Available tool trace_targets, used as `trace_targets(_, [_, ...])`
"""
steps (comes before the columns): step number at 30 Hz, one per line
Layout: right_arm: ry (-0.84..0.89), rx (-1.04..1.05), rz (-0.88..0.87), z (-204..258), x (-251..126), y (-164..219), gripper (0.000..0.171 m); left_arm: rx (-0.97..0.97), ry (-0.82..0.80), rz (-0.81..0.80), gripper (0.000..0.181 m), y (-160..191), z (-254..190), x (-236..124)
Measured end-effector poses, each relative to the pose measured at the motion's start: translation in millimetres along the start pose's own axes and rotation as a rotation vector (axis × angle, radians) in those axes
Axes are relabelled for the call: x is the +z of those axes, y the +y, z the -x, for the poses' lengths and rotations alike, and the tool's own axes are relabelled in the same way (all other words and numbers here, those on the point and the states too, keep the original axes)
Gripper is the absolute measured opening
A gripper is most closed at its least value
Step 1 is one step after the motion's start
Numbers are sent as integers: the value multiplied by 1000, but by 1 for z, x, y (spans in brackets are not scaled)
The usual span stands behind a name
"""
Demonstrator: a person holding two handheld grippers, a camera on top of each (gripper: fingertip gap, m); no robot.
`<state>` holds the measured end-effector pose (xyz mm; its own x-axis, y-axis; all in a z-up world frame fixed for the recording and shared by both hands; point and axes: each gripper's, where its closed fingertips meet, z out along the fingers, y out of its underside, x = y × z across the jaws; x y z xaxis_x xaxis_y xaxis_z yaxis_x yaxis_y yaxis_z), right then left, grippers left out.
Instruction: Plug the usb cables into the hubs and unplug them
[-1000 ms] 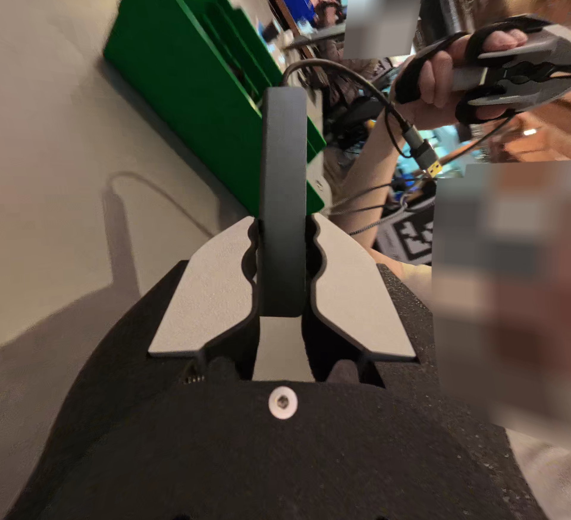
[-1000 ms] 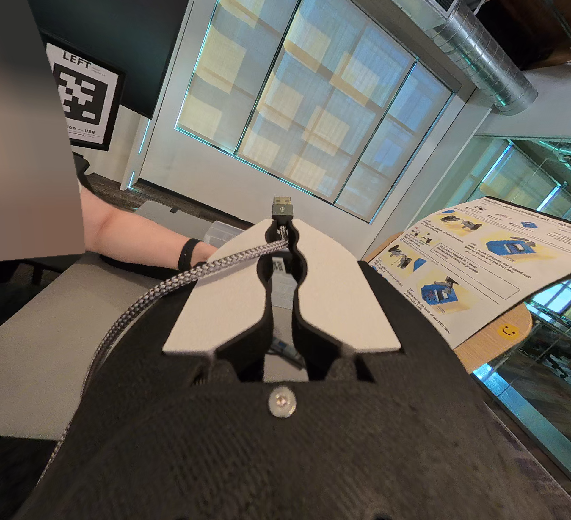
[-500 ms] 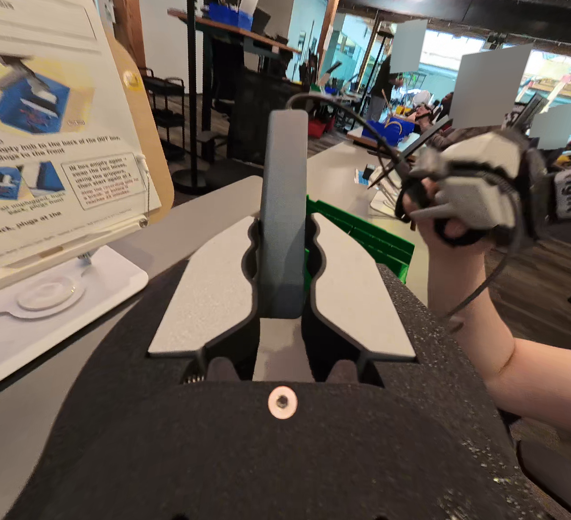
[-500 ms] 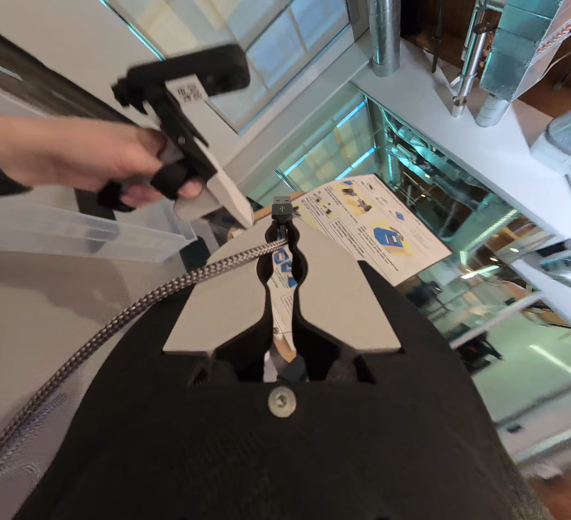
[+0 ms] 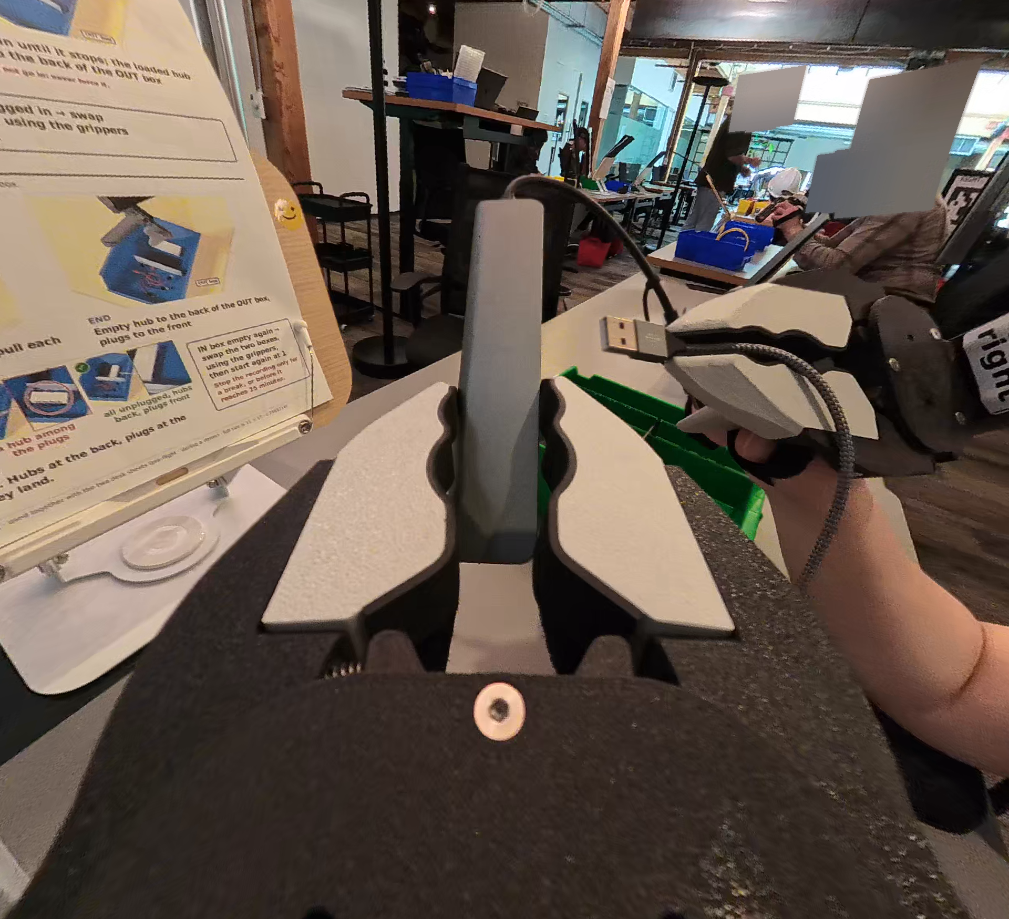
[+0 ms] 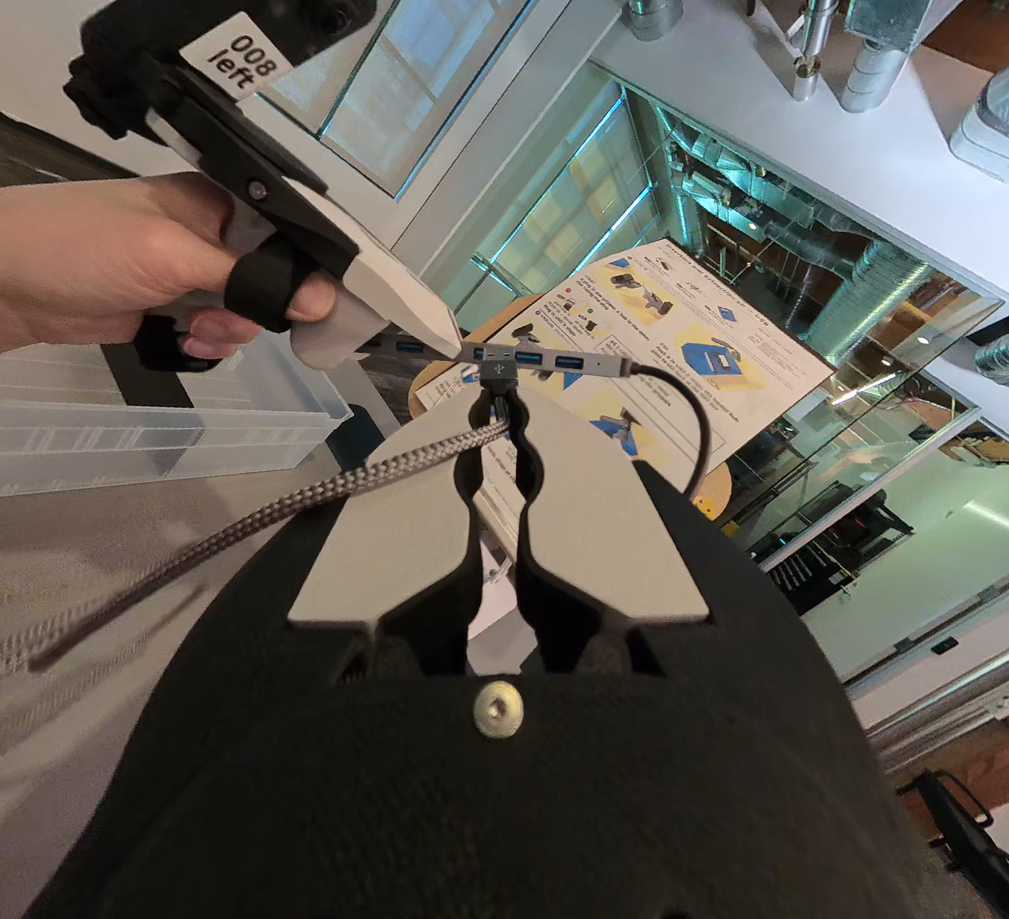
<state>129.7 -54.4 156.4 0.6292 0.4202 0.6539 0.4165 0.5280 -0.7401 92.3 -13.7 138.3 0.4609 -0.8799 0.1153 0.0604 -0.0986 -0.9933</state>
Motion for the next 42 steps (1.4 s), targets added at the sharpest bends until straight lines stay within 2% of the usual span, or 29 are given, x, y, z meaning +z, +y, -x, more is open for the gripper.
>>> trace_targets(11, [26, 25, -3, -7, -1, 1, 7, 72, -10, -36, 28, -8, -20, 5])
trace_targets(26, [11, 51, 50, -5, -1, 2, 7, 125, -44, -52, 28, -11, -24, 7])
trace_targets(30, [30, 93, 49, -6, -2, -1, 7, 182, -83, -71, 28, -14, -26, 6])
trace_targets(36, [47, 69, 18, -7, -3, -7, 7, 377, -192, -67, 28, -19, -31, 4])
trace_targets(42, [70, 53, -35, -7, -5, -14, 7, 423, -177, -88, 28, -22, -39, 3])
